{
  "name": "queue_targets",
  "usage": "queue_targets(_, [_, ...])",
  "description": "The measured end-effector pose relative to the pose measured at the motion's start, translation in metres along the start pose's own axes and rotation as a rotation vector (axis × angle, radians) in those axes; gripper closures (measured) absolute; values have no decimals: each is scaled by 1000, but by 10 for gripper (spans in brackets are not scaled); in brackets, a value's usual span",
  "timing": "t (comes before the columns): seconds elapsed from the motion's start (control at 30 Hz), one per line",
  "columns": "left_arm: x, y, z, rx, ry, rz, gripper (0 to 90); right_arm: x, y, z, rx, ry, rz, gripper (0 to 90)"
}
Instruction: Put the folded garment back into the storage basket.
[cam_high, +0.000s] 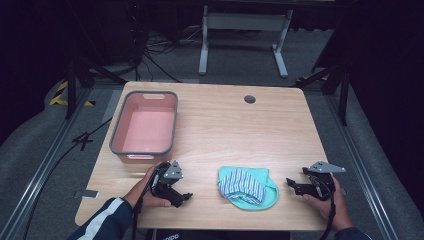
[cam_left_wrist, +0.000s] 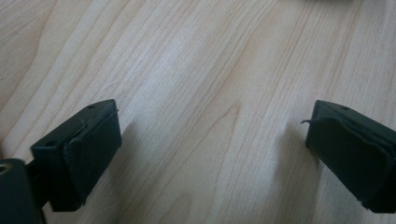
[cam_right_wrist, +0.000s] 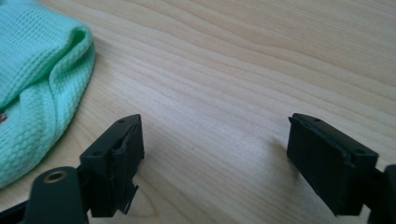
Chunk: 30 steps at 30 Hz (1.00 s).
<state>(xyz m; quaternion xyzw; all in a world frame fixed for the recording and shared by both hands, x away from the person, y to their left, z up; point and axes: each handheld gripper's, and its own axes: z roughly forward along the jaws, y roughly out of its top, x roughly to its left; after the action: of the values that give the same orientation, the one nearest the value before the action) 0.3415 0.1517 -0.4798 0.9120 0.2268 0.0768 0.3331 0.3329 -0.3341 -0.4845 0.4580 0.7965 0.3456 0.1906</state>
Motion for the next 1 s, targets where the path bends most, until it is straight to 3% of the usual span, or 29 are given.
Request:
queue_targets(0.1, [-3,3,1,-15,-7,1,161,4,-1,-2,9,16,-1,199])
queue_targets(0.2, [-4,7,2,-5,-13,21,176,13,3,-5,2,49,-14,262])
queue_targets(0.3, [-4,12,4,-17,-11,-2,210,25,9,-7,-8,80,-49,304])
queue_targets(0.47, [-6,27,12,-17,-20,-28,242,53,20,-5,-6,126,-112,323])
queue_targets(0.63, [-9,50,26,-31,-22,-16,254,70,27,-3,-11,137,-139,326])
queue_targets(0.8, [-10,66,39,-51,-31,-15,254,80,32,3,-8,128,-110,332])
queue_targets(1.0, [-16,75,57,-51,-54,-38,240,86,34,12,16,112,-93,319])
